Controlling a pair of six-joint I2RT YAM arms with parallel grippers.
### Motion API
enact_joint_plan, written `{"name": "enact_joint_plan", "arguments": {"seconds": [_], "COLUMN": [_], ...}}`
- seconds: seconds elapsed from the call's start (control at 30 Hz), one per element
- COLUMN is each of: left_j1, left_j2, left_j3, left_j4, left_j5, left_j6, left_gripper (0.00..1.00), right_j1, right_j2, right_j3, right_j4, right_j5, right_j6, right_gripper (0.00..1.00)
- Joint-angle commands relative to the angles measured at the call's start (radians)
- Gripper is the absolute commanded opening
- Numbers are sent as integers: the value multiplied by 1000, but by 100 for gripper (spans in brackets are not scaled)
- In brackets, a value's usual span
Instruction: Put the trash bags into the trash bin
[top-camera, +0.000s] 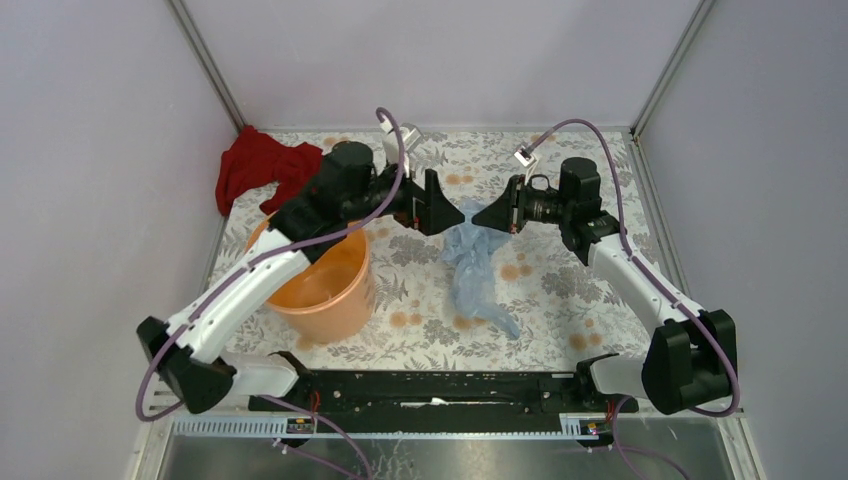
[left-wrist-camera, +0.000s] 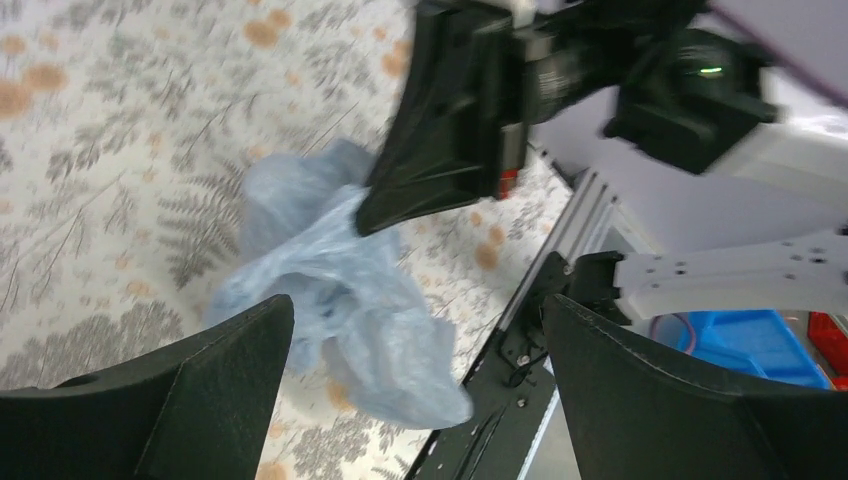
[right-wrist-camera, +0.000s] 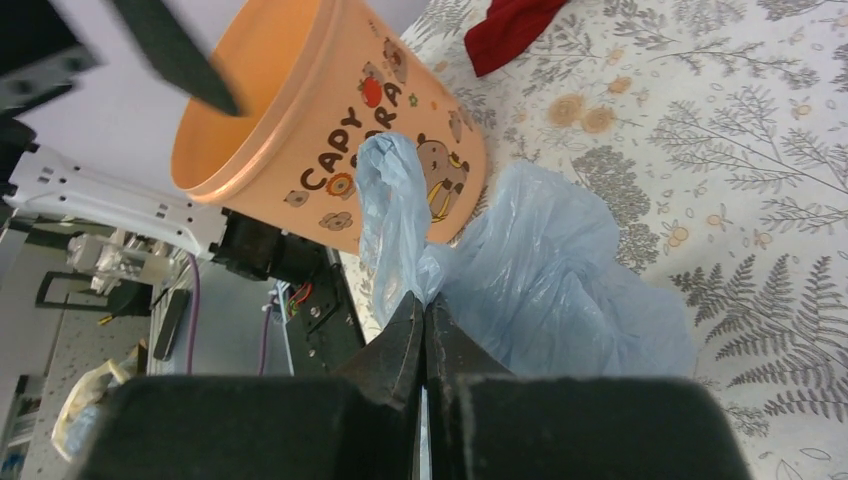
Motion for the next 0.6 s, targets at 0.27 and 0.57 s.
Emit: {"name": "enact_joint_plan", "arguments": {"seconds": [0.27,0.57], "left_j1": [87,95], "left_j2": [169,162], "left_j3": [-7,-33], "left_j4": [-91,-50], "left_j5": [148,86], "left_j6": [87,95], "left_gripper": [97,0], "right_j1": [5,5], "right_j2": [-22,-66], "right_j3": [1,15], "right_j4": [75,-76], "right_j5": [-121,71], "right_j6": [54,48], "right_gripper": [0,34]}}
